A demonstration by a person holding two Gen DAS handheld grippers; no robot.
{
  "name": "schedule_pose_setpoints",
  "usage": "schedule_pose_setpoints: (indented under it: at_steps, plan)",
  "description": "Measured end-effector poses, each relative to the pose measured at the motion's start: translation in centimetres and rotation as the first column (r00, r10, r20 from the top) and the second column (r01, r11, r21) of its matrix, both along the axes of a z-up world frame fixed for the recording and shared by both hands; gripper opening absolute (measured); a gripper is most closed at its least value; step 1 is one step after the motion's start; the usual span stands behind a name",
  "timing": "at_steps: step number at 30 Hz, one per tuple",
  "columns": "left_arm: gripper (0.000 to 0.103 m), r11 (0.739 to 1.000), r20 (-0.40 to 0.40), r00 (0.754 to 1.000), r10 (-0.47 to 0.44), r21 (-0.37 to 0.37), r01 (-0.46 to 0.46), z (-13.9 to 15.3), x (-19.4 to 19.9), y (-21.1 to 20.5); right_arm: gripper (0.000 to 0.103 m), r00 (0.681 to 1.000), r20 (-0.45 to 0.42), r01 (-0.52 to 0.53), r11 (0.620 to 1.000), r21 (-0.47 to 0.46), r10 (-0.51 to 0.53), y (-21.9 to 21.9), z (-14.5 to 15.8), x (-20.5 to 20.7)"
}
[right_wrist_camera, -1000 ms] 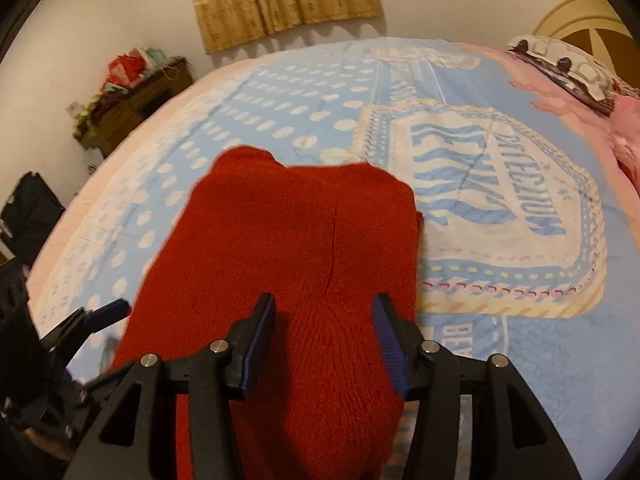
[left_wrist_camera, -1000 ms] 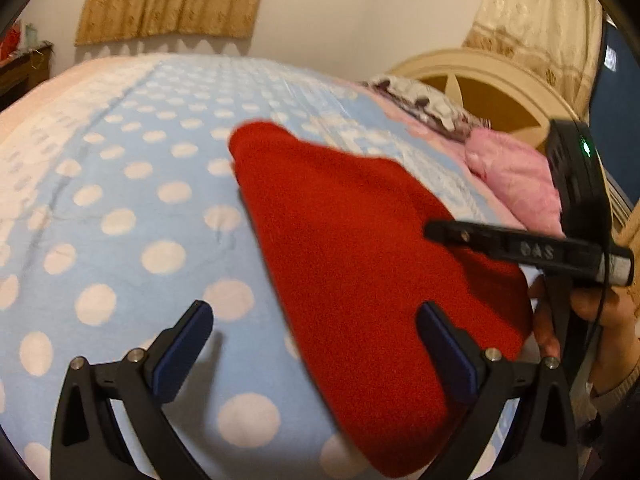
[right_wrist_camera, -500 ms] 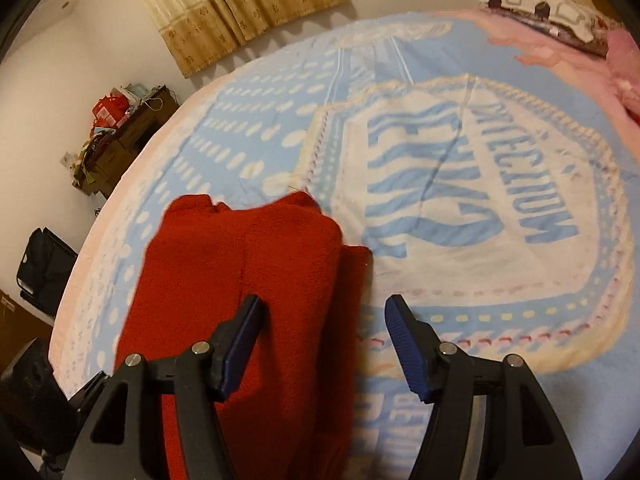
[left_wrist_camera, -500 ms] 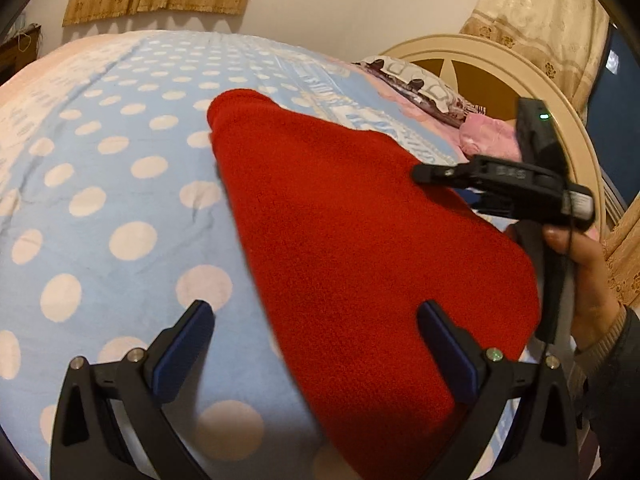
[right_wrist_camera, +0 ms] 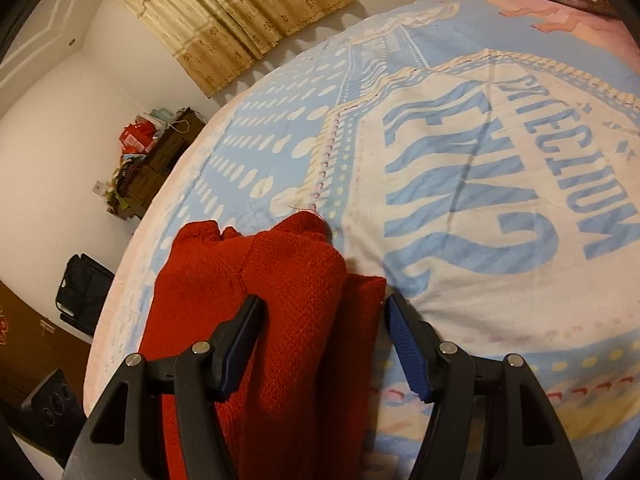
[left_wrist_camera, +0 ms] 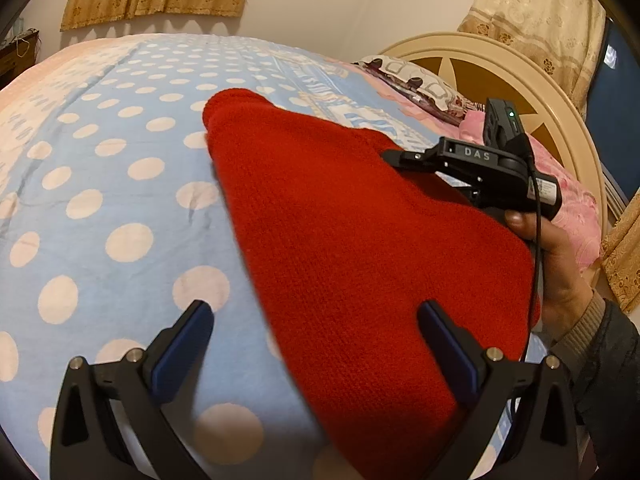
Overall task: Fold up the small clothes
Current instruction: 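Close the right gripper on the sweater edge while the left gripper closes beside it, then lift the folded sweater with both grippers and carry it across the bed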
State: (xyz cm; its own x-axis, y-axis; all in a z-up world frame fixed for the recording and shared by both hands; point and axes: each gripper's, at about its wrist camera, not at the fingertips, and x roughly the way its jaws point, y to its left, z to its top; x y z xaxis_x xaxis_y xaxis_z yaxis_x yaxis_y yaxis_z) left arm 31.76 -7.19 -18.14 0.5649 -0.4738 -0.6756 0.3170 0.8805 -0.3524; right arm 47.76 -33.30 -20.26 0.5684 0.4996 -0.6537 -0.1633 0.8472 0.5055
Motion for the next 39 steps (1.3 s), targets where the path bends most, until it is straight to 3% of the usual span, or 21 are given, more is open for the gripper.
schedule_pose_setpoints:
  at_steps: [1,5,15,19,26,39]
  plan:
    - [0.103,1.0,0.0,1.0,-0.001,0.0,0.001,0.0,0.0,0.0,0.062,1.0,0.001,-0.005,1.0,0.001,0.005,0.0,0.0,0.1]
    - [0.103,1.0,-0.003,1.0,-0.002,-0.002,0.002,0.0,0.0,-0.1,0.04,0.999,0.015,-0.049,0.999,0.001,0.049,0.7,0.2,-0.2]
    - [0.101,0.998,-0.024,0.999,-0.033,-0.046,0.031,0.1,0.5,0.3,0.03,0.999,0.013,-0.034,0.999,-0.015,0.035,1.4,0.4,-0.8]
    - [0.072,0.992,-0.017,0.997,-0.081,-0.096,0.079,0.2,0.2,0.2,0.027,0.998,0.048,-0.027,0.999,-0.045,0.029,1.9,0.9,-1.6]
    - [0.04,0.99,0.006,0.998,-0.063,-0.125,0.063,1.2,-0.3,1.0,0.026,0.994,0.109,-0.019,0.999,-0.04,0.024,2.5,2.6,-3.4]
    - [0.032,0.996,0.087,0.995,-0.054,-0.07,0.06,4.8,-3.8,3.0,0.026,0.98,0.183,-0.079,0.997,0.022,0.074,6.9,5.3,-7.7]
